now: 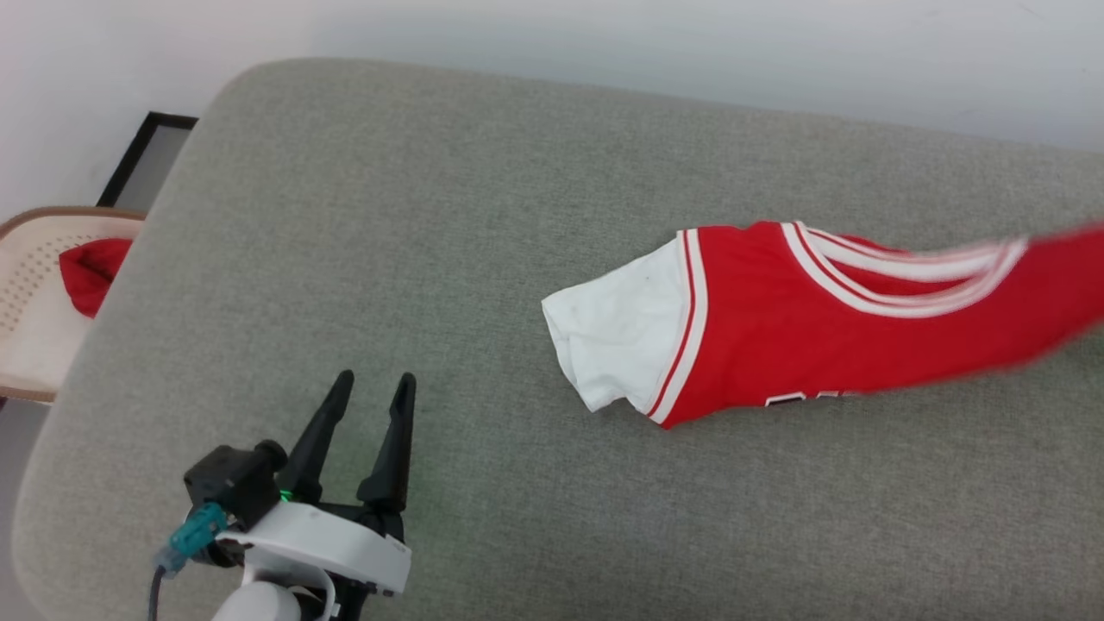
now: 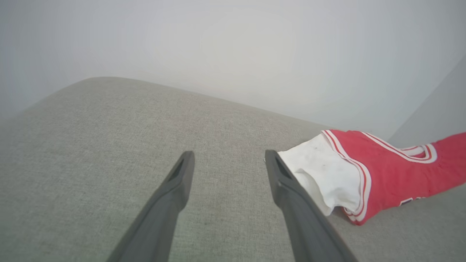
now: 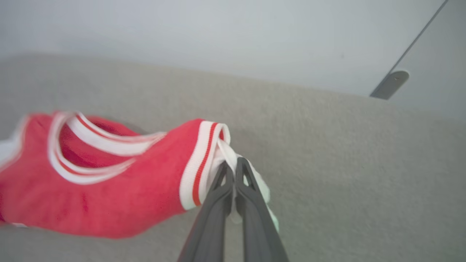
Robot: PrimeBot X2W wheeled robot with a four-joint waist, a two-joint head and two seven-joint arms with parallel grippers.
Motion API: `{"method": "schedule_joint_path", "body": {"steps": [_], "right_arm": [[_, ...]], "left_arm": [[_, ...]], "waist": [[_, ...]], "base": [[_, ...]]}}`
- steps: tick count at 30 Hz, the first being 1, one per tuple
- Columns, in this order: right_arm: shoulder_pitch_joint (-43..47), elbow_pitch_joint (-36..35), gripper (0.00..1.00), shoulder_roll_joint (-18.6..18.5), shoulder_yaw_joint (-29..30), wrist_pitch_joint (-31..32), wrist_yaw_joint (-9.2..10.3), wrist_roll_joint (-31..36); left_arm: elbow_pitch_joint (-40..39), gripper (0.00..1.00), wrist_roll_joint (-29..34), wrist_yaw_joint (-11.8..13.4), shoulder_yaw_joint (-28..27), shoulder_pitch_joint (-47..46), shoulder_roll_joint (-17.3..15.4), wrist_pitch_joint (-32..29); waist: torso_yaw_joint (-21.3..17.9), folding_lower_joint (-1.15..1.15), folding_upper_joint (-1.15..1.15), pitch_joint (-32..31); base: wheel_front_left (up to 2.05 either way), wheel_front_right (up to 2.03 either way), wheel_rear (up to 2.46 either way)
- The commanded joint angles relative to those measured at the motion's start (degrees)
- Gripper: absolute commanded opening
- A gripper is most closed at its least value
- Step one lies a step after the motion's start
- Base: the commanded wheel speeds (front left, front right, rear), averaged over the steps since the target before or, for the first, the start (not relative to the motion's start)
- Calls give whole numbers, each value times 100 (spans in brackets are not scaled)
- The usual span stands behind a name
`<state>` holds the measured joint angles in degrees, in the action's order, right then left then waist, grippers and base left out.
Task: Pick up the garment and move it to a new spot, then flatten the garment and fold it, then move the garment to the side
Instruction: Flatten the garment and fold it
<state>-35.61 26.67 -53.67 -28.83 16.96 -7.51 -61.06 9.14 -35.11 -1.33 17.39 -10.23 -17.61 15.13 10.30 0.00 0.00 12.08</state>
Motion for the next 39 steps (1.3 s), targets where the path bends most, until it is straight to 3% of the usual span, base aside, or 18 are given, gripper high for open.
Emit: {"method": "schedule_joint_path", "body": {"steps": [1,4,8,14,19,24,29,30,31,32,39], "right_arm": [[105,-340,0,118,539,-138,4,-370],[356,-850,0,-18,1197,-190,5,-308],[668,-1155,0,217,1814,122,3,88],[859,-710,0,945,2486,675,3,1175],[1158,-124,0,1238,2748,1111,3,2249],[1482,-44,0,1442,2842,1397,4,2625],[1635,-199,0,1731,3057,1203,4,2853],[1641,-238,41,1753,3092,1109,4,2912],[1648,-290,94,1796,3125,1002,4,2949],[1657,-336,100,1841,3172,907,4,2976],[2076,-1229,100,2086,3408,422,4,2782]], "left_arm": [[-26,100,42,13,-29,14,-8,-1],[-49,100,52,6,-31,-34,-13,-1],[-21,100,57,-19,18,-135,8,-4],[75,100,69,-77,128,-305,79,-13],[154,100,82,-124,169,-378,106,-11],[149,100,79,-90,111,-373,67,-8],[110,100,100,-57,39,-367,-47,-17],[100,100,112,-52,30,-388,-81,-37],[86,100,127,-43,17,-410,-125,-37],[59,100,139,-31,0,-435,-169,-65],[-242,100,162,39,-187,-472,-614,-329]], "waist": [[-69,0,0,38],[-136,0,0,88],[-148,0,0,132],[-40,0,0,199],[87,0,0,261],[74,0,0,318],[-86,0,0,350],[-125,0,0,342],[-168,0,0,329],[-211,0,0,313],[-561,0,0,143]], "base": [[0,0,0],[0,0,0],[0,0,0],[0,0,0],[0,0,0],[0,0,0],[0,0,0],[0,0,0],[0,0,0],[0,0,0],[0,0,0]]}}
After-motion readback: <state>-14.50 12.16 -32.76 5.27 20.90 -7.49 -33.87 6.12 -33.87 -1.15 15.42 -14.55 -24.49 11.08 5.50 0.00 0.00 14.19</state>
